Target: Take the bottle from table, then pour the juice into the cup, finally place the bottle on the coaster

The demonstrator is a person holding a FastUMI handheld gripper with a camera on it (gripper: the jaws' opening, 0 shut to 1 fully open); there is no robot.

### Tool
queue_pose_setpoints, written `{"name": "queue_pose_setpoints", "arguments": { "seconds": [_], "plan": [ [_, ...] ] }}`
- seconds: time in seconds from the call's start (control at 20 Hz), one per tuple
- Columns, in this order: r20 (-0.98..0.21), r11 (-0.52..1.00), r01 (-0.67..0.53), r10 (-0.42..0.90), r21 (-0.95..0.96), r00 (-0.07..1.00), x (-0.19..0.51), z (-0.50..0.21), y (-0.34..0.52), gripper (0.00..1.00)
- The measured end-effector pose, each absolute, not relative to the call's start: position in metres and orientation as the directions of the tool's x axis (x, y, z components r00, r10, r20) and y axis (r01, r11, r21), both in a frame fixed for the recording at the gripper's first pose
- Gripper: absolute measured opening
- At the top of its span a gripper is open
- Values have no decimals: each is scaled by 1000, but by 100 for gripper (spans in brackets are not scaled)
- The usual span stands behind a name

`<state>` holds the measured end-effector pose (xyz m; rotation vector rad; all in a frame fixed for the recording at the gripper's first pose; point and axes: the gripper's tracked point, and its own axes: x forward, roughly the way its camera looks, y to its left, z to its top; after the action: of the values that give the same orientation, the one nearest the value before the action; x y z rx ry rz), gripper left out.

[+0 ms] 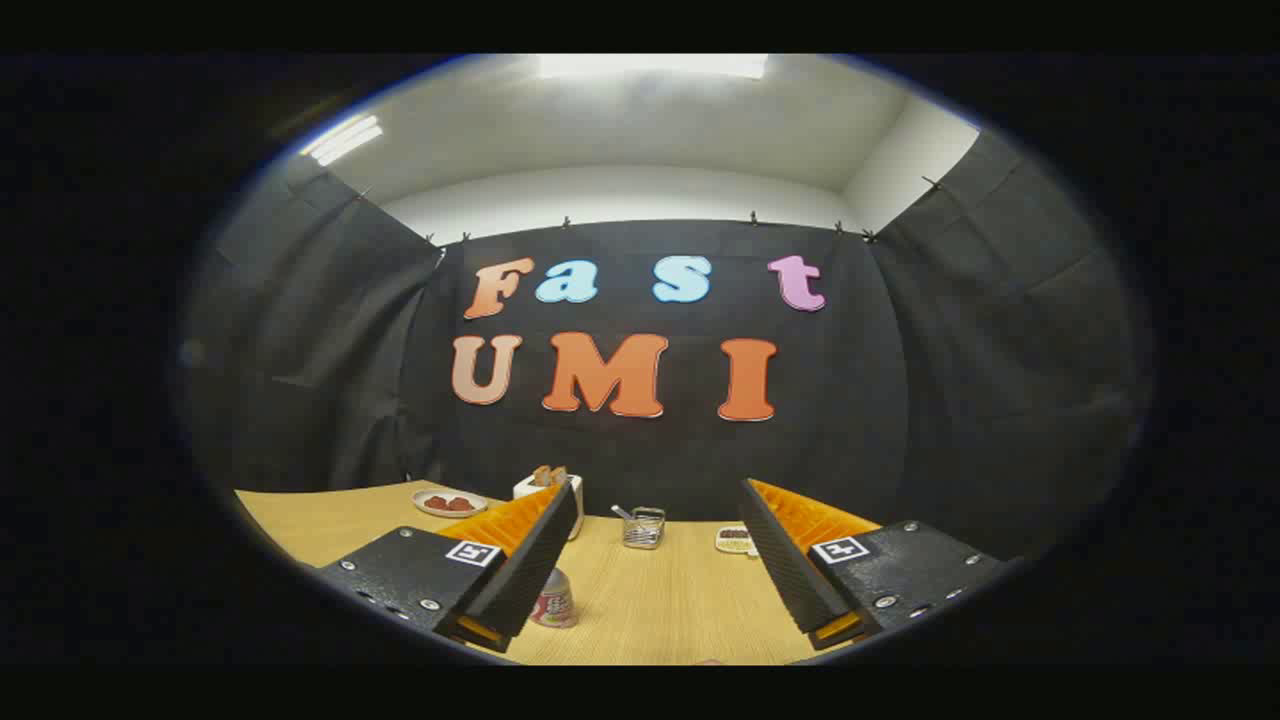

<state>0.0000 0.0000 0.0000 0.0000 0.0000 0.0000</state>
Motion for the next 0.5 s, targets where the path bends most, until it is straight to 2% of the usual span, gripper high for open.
{"name": "queue_pose_setpoints", "arguments": {
  "seconds": [0.5],
  "plan": [
    [-17, 999, -48, 48, 19, 999, 7, 5, 19, 97]
  ]
}}
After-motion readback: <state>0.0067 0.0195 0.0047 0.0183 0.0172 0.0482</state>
